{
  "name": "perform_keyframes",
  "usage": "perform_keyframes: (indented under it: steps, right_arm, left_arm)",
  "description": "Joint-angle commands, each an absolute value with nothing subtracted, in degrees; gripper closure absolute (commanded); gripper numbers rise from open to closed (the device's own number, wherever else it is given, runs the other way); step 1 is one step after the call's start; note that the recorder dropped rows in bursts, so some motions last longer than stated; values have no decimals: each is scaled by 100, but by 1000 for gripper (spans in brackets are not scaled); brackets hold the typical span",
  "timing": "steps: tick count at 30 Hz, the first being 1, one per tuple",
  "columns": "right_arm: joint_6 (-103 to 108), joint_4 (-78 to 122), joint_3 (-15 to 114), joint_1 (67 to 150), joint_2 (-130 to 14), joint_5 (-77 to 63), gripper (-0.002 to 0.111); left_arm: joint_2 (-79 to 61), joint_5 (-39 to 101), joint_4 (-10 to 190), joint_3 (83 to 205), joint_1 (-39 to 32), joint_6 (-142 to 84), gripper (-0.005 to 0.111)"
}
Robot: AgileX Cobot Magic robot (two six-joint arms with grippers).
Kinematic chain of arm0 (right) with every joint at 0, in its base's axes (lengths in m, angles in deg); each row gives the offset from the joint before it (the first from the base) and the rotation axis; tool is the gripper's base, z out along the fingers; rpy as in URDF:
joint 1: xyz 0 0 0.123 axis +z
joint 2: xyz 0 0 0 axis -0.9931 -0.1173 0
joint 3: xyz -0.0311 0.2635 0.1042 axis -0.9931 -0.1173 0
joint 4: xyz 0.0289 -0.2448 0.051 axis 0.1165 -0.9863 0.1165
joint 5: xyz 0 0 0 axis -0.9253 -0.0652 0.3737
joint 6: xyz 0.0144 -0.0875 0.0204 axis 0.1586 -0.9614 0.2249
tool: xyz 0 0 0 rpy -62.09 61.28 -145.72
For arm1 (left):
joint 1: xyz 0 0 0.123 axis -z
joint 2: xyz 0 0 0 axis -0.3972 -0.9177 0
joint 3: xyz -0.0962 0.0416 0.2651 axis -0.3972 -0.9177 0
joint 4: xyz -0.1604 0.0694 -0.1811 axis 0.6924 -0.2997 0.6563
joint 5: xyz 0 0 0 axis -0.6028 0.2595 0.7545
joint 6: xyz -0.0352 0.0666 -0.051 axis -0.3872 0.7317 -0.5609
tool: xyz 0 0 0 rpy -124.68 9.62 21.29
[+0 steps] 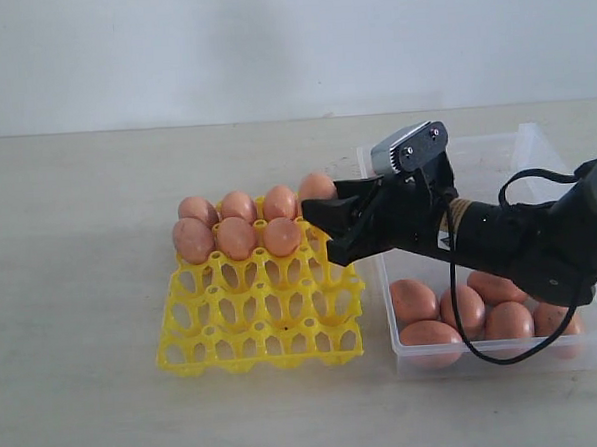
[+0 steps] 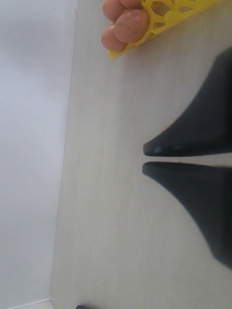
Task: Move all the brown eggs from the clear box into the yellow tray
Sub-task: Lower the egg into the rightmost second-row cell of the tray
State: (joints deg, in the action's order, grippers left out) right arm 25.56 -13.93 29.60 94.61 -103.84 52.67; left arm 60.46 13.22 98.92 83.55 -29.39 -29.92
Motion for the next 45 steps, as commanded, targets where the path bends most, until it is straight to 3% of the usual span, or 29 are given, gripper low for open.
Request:
perform_keyframes:
  steps: [1, 31, 45]
  right_arm:
    - [2486, -1420, 2931, 9515, -10362, 5056, 108]
    - [1795, -893, 3274, 9711, -10465, 3871, 108]
    - [1967, -1273, 3274, 9711, -10478, 4013, 108]
  left_arm:
    - [6064, 1331, 9895, 8334, -2955, -2970, 102]
    - [6064, 1331, 9895, 8334, -2955, -2970, 102]
    - [6064, 1331, 9895, 8334, -2955, -2970, 102]
